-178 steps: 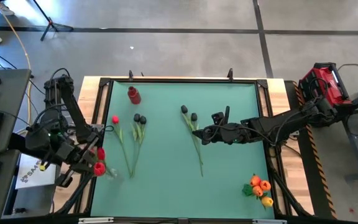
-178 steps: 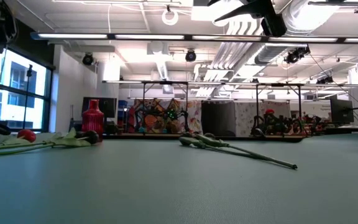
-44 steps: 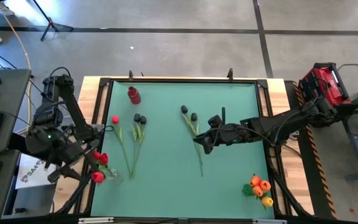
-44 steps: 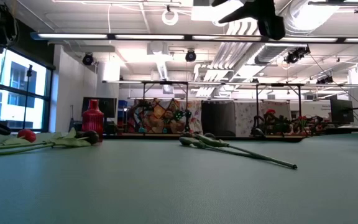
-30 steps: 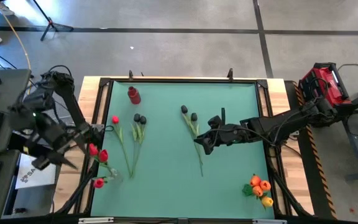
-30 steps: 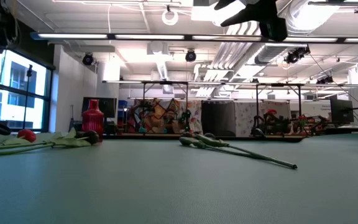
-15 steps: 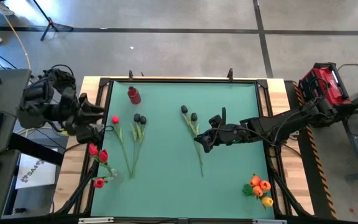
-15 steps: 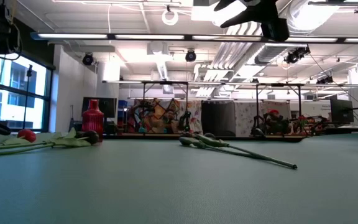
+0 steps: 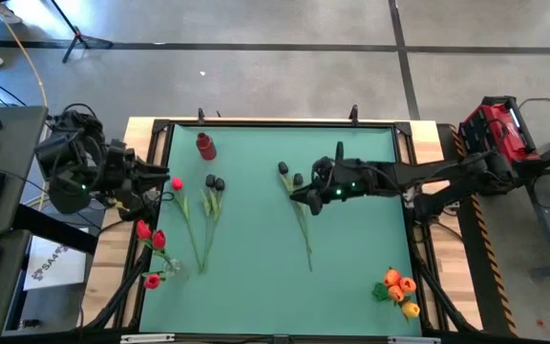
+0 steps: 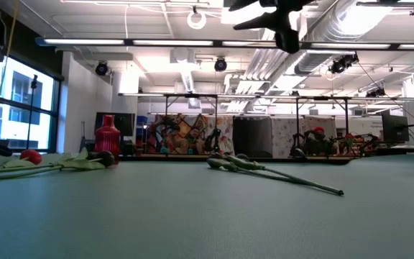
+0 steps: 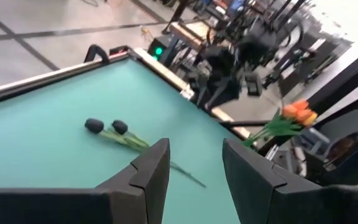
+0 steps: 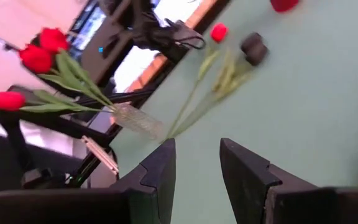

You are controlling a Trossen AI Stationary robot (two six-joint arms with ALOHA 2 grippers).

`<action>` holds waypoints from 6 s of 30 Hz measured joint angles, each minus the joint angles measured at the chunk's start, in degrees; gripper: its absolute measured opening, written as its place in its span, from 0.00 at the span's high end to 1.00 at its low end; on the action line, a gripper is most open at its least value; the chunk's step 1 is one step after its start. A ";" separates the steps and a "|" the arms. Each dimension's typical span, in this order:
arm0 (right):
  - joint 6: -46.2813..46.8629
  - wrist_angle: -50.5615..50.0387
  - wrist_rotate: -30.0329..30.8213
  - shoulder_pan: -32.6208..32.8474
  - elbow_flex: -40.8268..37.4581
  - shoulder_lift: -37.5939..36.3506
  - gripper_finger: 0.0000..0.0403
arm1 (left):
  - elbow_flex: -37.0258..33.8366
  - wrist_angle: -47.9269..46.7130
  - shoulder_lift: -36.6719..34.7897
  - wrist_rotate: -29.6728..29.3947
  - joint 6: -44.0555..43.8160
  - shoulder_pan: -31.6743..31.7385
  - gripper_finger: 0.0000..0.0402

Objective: Sort flowers into vase by color
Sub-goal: Put the red flower into the transparent vase

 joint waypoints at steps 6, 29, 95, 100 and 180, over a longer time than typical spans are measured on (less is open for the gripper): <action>-7.15 5.48 -5.31 -2.84 0.00 0.00 0.72 | -0.02 1.85 3.52 3.50 0.06 4.10 0.66; -21.33 9.16 -3.95 -5.94 0.01 0.04 0.72 | -0.02 21.18 17.43 31.92 21.70 49.10 0.66; -27.49 -13.68 -7.30 -14.60 0.01 0.04 0.72 | -37.64 17.66 29.63 54.72 -15.64 74.45 0.75; -27.49 -13.67 -7.27 -14.60 0.01 0.04 0.72 | -37.64 17.01 29.63 53.23 -15.63 74.79 0.75; -0.34 -14.92 10.05 0.13 0.01 0.02 0.72 | -1.31 48.70 7.03 37.21 63.42 31.47 1.00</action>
